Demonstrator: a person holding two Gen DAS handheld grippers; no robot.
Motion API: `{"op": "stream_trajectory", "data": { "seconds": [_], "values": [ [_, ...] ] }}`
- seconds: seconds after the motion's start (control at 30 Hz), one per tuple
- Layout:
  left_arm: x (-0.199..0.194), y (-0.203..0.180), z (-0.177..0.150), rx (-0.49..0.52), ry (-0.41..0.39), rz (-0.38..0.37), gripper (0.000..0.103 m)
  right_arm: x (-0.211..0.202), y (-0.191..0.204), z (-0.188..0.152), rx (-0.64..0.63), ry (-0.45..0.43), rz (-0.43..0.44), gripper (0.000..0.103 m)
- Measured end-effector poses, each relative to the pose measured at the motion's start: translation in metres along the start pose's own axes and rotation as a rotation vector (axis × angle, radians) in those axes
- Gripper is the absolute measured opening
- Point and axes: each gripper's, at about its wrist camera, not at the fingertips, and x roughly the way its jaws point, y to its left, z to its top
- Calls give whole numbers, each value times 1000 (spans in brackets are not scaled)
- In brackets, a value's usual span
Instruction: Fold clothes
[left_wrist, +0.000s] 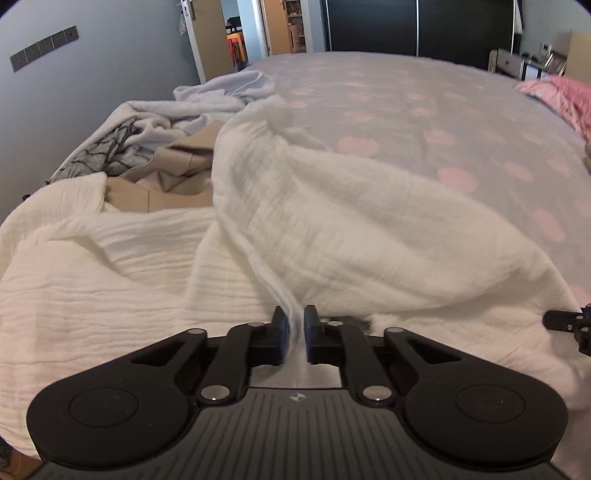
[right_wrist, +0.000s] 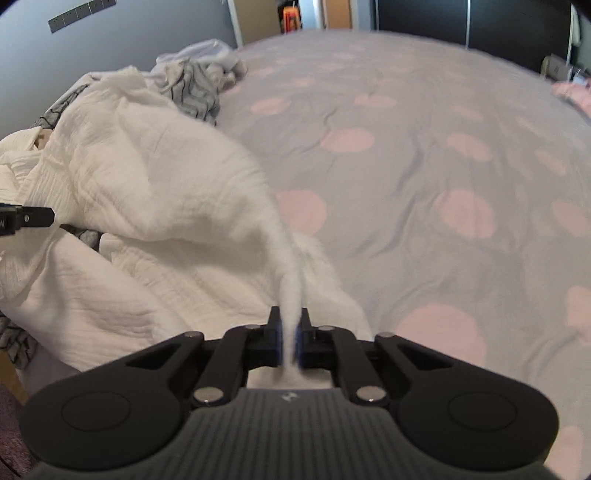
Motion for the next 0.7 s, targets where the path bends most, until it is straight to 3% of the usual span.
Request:
{"op": "stream_trajectory", "data": {
  "seconds": [0.13,0.37,0.47,0.6,0.7],
  "values": [
    [-19,-23,14,41,-49,-86,1,-38,-18,3,1,-58,-80,5],
    [-67,-98,39,139,-138,-330,1,-128,-67,-9,44,-118,-260,5],
    [-82,-117,40,174,-140,-397,1,-167,-83,-22,51,-128,-329,5],
    [-100,-140,41,219,-135,-473,1,-187,-86,-51,37,-67,-296,5],
    [-95,-134,33,256,-97,-438,1,-190,-79,-75,15,-3,-239,5]
  ]
}}
